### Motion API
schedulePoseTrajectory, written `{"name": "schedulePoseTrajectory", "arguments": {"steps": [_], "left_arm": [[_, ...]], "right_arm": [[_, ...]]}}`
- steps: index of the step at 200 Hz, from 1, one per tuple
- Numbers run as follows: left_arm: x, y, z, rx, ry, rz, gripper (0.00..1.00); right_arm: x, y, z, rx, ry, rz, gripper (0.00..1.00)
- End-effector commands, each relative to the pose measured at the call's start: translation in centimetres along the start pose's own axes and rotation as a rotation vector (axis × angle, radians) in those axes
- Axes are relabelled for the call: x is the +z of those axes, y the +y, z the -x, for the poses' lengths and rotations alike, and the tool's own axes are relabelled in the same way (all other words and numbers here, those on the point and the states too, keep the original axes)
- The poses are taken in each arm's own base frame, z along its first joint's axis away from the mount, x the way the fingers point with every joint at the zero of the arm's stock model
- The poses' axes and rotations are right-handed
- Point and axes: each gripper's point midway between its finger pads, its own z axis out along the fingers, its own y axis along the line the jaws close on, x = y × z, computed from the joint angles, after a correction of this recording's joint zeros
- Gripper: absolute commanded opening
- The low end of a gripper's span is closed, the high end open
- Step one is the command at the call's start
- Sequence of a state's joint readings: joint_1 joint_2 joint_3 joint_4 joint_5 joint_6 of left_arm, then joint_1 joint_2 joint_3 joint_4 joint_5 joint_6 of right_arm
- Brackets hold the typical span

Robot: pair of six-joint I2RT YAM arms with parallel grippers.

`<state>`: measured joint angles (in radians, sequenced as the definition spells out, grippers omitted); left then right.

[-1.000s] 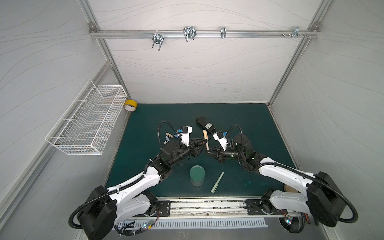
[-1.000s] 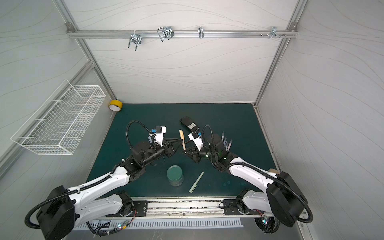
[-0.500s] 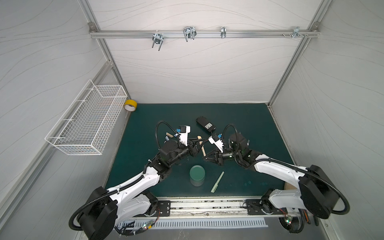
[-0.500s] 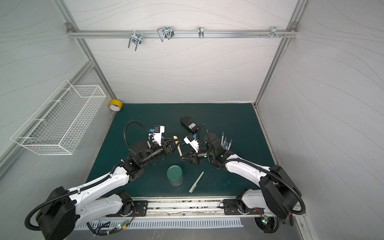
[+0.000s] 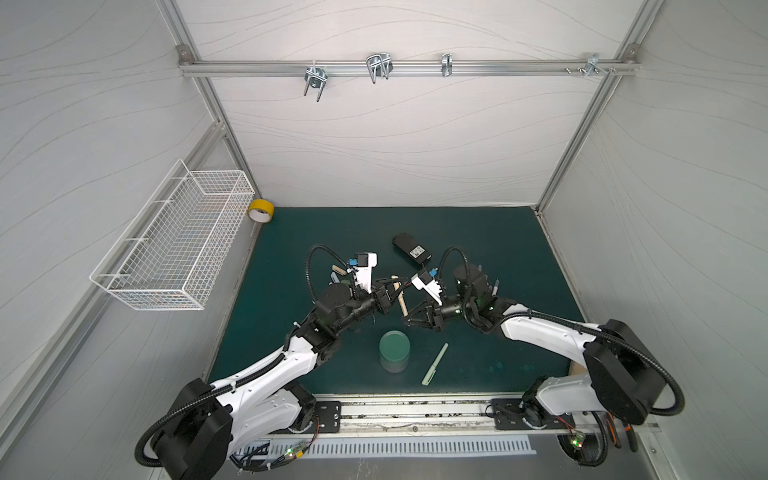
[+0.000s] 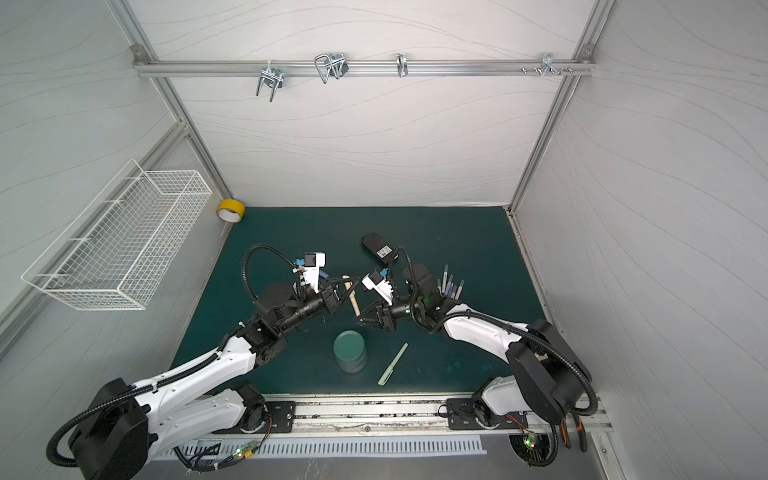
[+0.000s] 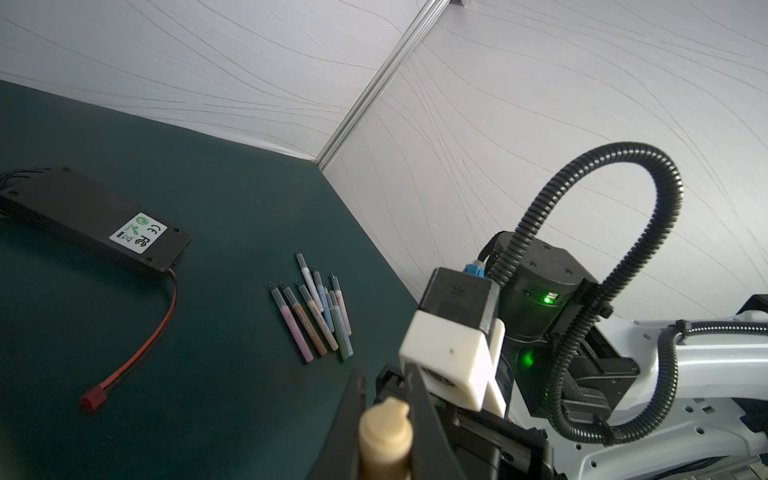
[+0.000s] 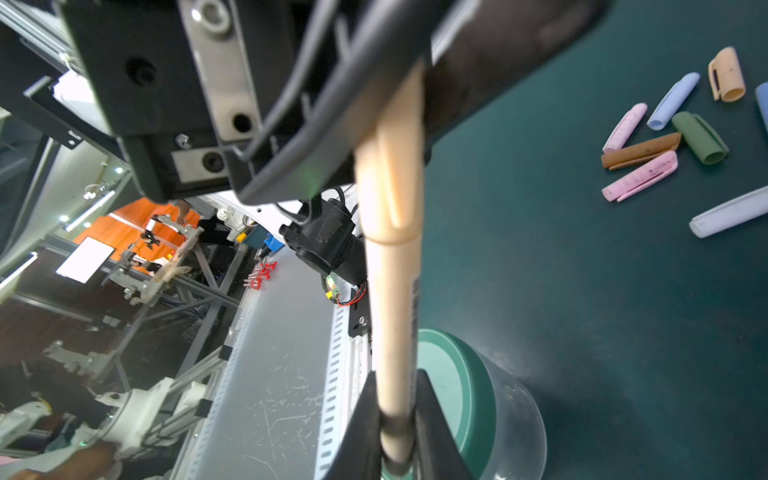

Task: Open the pen caps
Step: 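Hold the cream cap with the left gripper while the right gripper pulls the body away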

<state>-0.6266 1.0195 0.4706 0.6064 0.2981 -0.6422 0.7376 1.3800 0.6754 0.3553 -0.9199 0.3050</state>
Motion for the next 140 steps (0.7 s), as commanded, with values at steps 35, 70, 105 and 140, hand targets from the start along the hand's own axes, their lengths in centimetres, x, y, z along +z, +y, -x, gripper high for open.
{"name": "schedulePoseTrajectory", "arguments": {"steps": [35, 70, 105, 140], "left_arm": [[-0.4, -0.7, 2.0, 0.022, -0.092, -0.026, 0.00], [-0.1, -0.8, 1.8, 0.013, -0.079, -0.039, 0.00], [0.4, -1.0, 1.4, 0.009, -0.056, -0.057, 0.00], [0.8, -0.9, 1.0, -0.001, -0.040, -0.068, 0.00]], "right_arm": [[-1.5, 0.1, 1.5, -0.078, -0.106, -0.101, 0.42], [-1.7, -0.3, 2.6, -0.086, -0.163, -0.125, 0.52], [-1.1, -1.0, 3.3, -0.071, -0.189, -0.134, 0.59], [-0.3, -1.1, 3.5, -0.066, -0.175, -0.118, 0.48]]}}
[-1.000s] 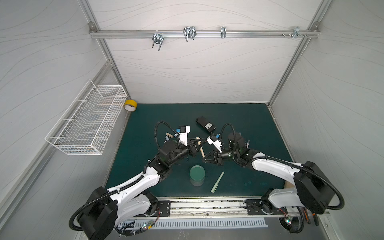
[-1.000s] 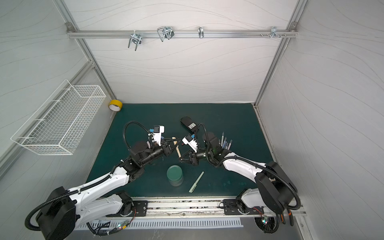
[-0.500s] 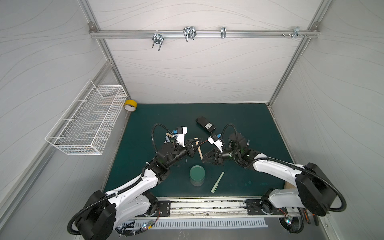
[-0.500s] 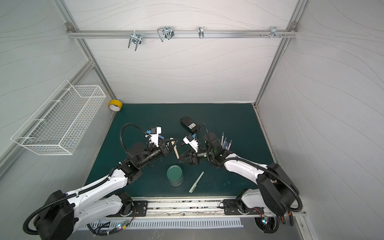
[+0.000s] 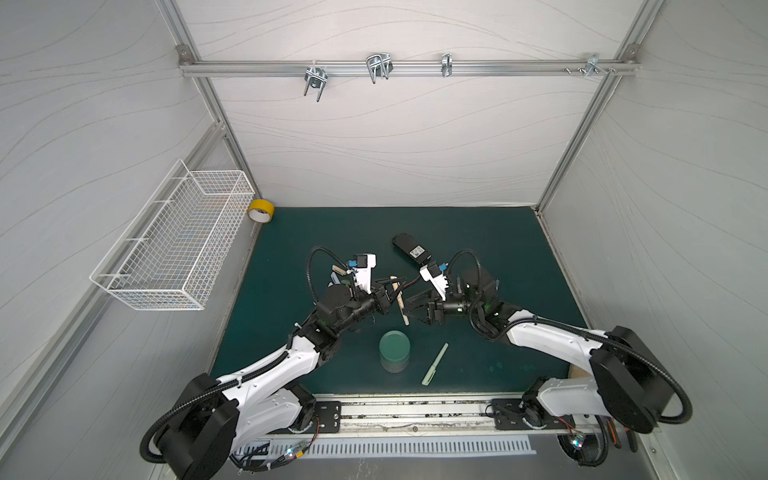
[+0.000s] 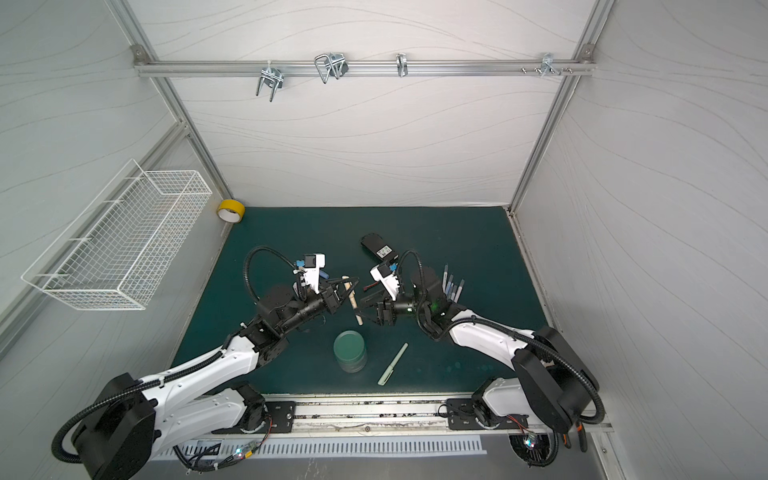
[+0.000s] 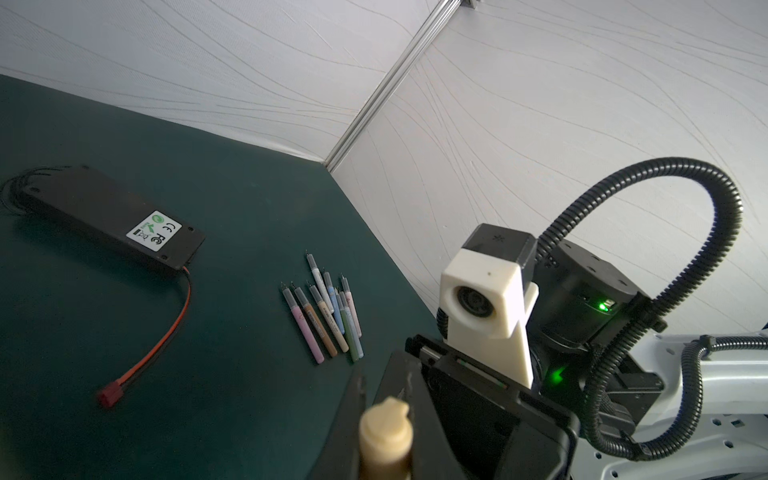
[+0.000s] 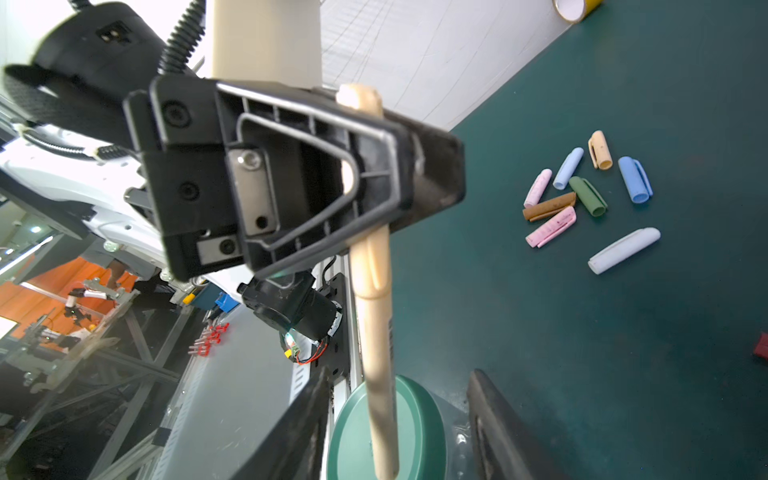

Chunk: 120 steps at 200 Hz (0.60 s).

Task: Open the pen caps
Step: 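Hold the cream cap with the left gripper while the right gripper pulls the body away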

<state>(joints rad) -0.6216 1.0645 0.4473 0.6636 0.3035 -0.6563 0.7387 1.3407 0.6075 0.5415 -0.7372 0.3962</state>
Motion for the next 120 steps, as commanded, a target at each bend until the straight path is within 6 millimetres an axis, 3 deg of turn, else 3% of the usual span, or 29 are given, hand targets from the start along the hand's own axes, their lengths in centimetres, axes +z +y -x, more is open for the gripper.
{"name": "schedulePoseTrajectory", "arguments": {"steps": [1, 66, 120], "left_arm": [[0.3, -1.9, 1.8, 0.016, -0.046, -0.074, 0.00], [0.7, -1.5, 1.5, 0.012, -0.040, -0.066, 0.00], [-1.1, 2.2, 3.2, -0.076, -0.137, 0.088, 0.00]], "right_arm": [[0.7, 0.5, 1.2, -0.029, -0.025, 0.022, 0.48], [1.2, 0.6, 0.9, -0.031, -0.006, 0.038, 0.19], [0.8, 0.4, 0.0, -0.034, 0.028, 0.011, 0.02]]}}
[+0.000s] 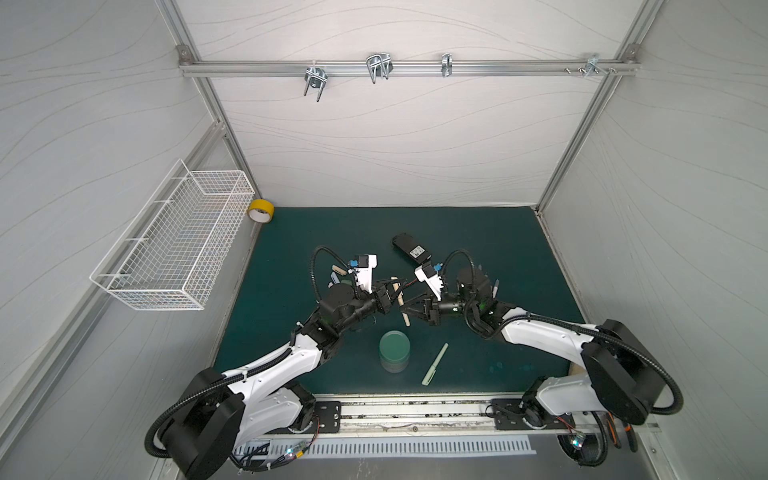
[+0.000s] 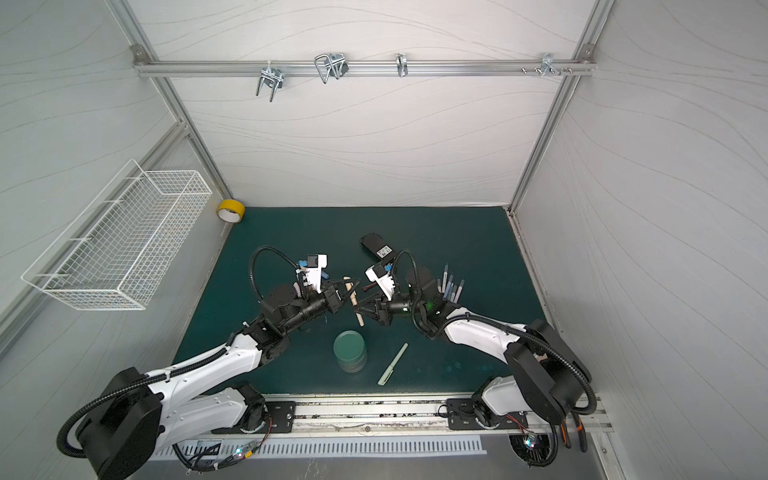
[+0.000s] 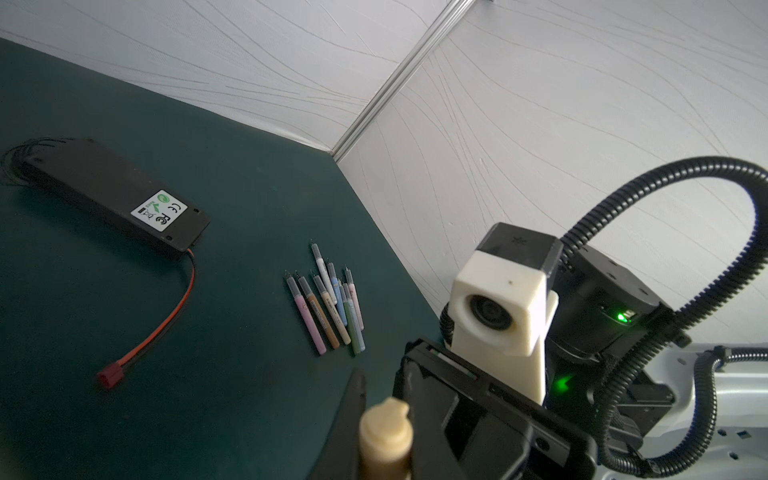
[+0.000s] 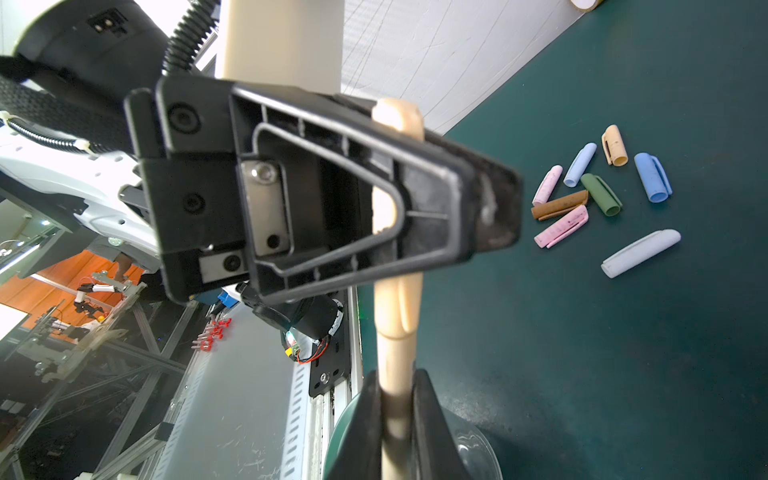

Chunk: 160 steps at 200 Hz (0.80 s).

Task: Open the pen caps
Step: 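Hold the cream cap with the left gripper while the right gripper pulls the body away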

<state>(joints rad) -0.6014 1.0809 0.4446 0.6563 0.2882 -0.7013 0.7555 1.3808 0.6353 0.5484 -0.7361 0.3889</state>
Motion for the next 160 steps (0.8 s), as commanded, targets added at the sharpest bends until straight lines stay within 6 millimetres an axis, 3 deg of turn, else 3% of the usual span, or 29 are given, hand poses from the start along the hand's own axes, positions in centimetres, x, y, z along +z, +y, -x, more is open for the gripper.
{"name": "schedulePoseTrajectory", "arguments": {"steps": [1, 47, 82, 119, 160], "left_arm": [[-1.1, 0.8, 3.2, -0.026, -0.133, 0.045, 0.00], [-2.6, 5.4, 4.3, -0.124, -0.204, 0.193, 0.00], [-3.5, 6.9, 5.0, -0.179, -0.247, 0.212, 0.00], [-3.8, 6.8, 5.2, -0.178, -0.254, 0.211, 0.00], [-3.9, 6.4, 5.4, -0.171, -0.257, 0.193, 0.00]], "right_arm": [[-0.1, 0.4, -0.1, -0.025, 0.017, -0.002, 0.01], [-0.6, -1.6, -0.8, -0.038, 0.033, -0.150, 0.00], [-0.9, -2.6, -1.4, -0.070, 0.061, -0.230, 0.00], [-0.9, -1.5, -1.7, -0.078, 0.079, -0.175, 0.00], [-0.7, 1.5, -2.2, -0.052, 0.124, 0.025, 0.00]]}}
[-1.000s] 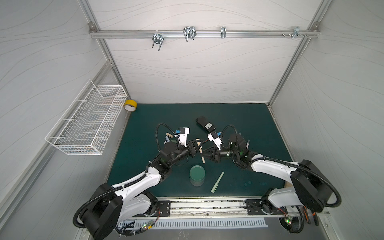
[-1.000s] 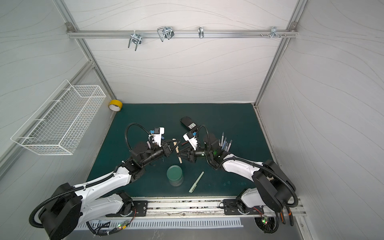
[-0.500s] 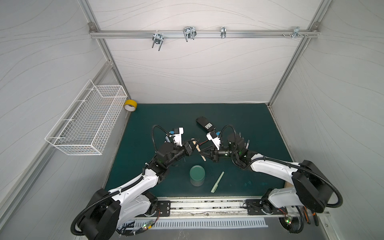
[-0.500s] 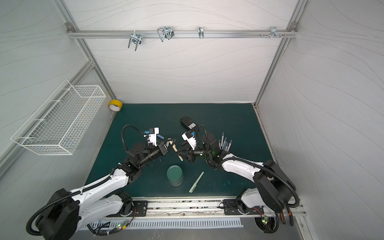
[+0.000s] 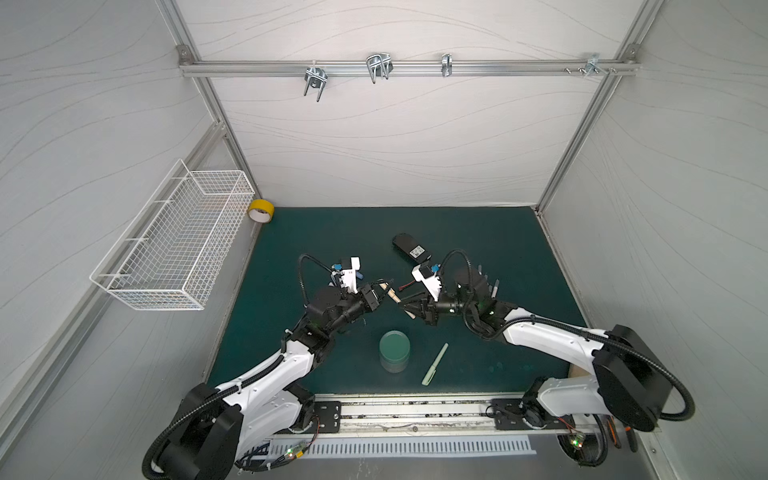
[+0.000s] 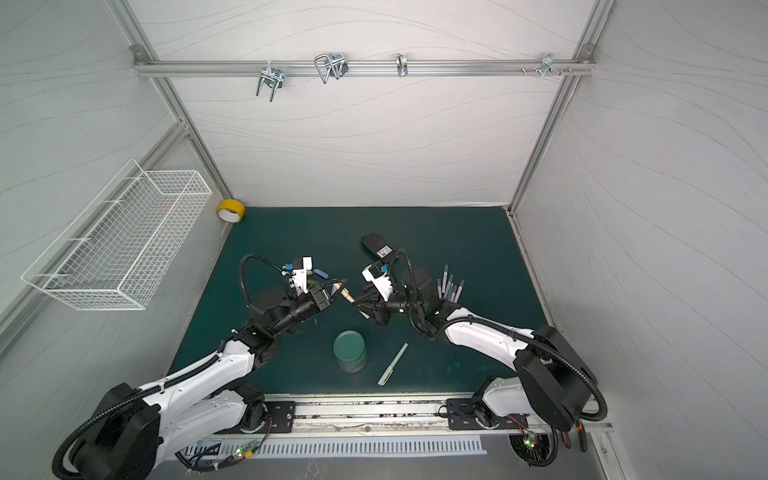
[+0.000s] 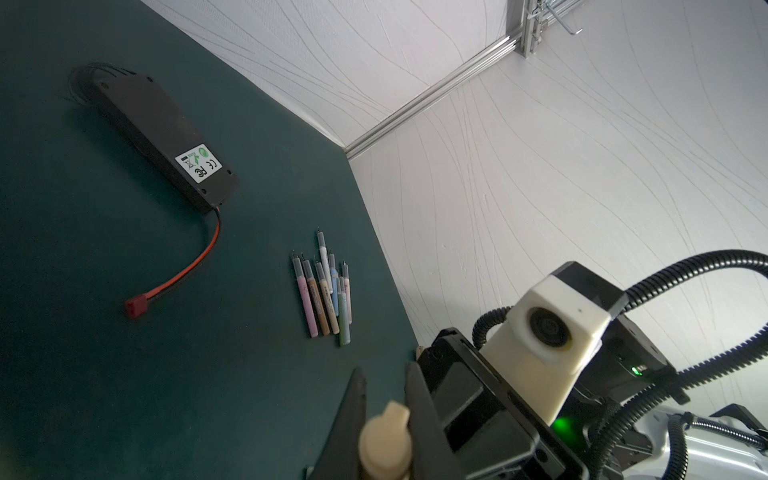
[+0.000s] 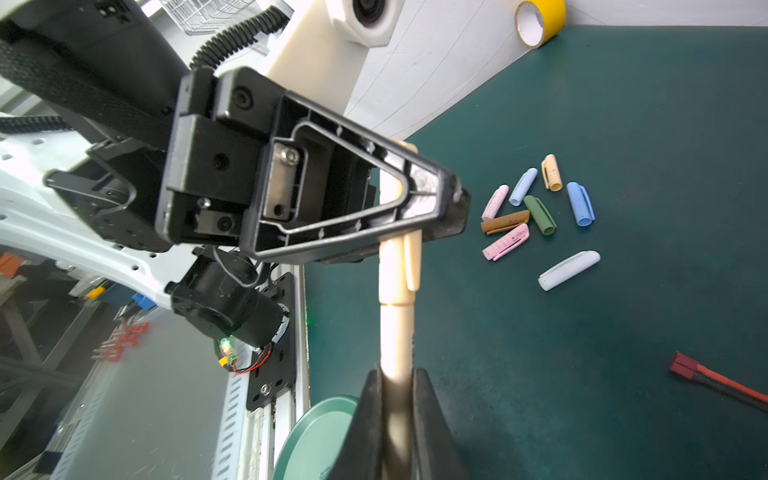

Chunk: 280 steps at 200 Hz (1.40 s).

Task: Open the pen caps
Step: 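Hold the cream cap with the left gripper while the right gripper pulls the body away, then carry the cream cap with left gripper to the caps while right carries pen to pens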

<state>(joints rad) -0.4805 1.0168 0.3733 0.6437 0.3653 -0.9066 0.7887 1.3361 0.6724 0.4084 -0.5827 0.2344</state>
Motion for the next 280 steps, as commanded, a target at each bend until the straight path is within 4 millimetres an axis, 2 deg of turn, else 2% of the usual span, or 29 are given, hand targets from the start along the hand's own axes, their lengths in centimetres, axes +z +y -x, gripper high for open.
{"name": "schedulePoseTrajectory", "arguments": {"steps": [1, 42, 100, 126, 159, 179, 201, 239, 256, 280], "left_arm": [[-1.5, 2.5, 5.6, 0.044, -0.252, 0.125, 0.00], [-1.4, 2.3, 5.6, 0.047, -0.247, 0.118, 0.00], [-1.5, 2.6, 5.7, 0.042, -0.250, 0.123, 0.00], [-1.7, 2.8, 5.9, 0.037, -0.260, 0.133, 0.00], [-2.2, 3.4, 6.1, 0.027, -0.282, 0.159, 0.00], [-2.4, 4.2, 6.1, 0.013, -0.292, 0.197, 0.00], [-2.4, 4.3, 6.2, 0.010, -0.298, 0.201, 0.00], [-2.6, 4.5, 6.3, 0.003, -0.304, 0.208, 0.00], [-3.2, 5.8, 6.6, -0.010, -0.324, 0.293, 0.00], [-6.0, 10.0, 6.5, -0.027, -0.356, 0.581, 0.00]], "right_arm": [[-1.0, 2.6, -2.3, 0.062, 0.108, 0.168, 0.00], [-0.8, 3.2, -2.9, 0.129, 0.166, 0.264, 0.00], [-0.7, 2.4, -3.3, 0.180, 0.189, 0.278, 0.00], [-0.6, 0.1, -3.6, 0.167, 0.184, 0.104, 0.00], [-1.5, -3.4, -4.0, -0.006, 0.146, -0.208, 0.00], [-2.0, -3.2, -4.0, -0.164, 0.114, -0.258, 0.00], [-2.1, -2.5, -4.4, -0.304, 0.119, -0.298, 0.00], [-3.0, -2.9, -3.8, -0.294, 0.100, -0.344, 0.00], [-3.3, -3.3, -3.6, -0.257, 0.098, -0.359, 0.00], [-3.8, -4.8, -3.5, -0.212, 0.114, -0.431, 0.00]]}}
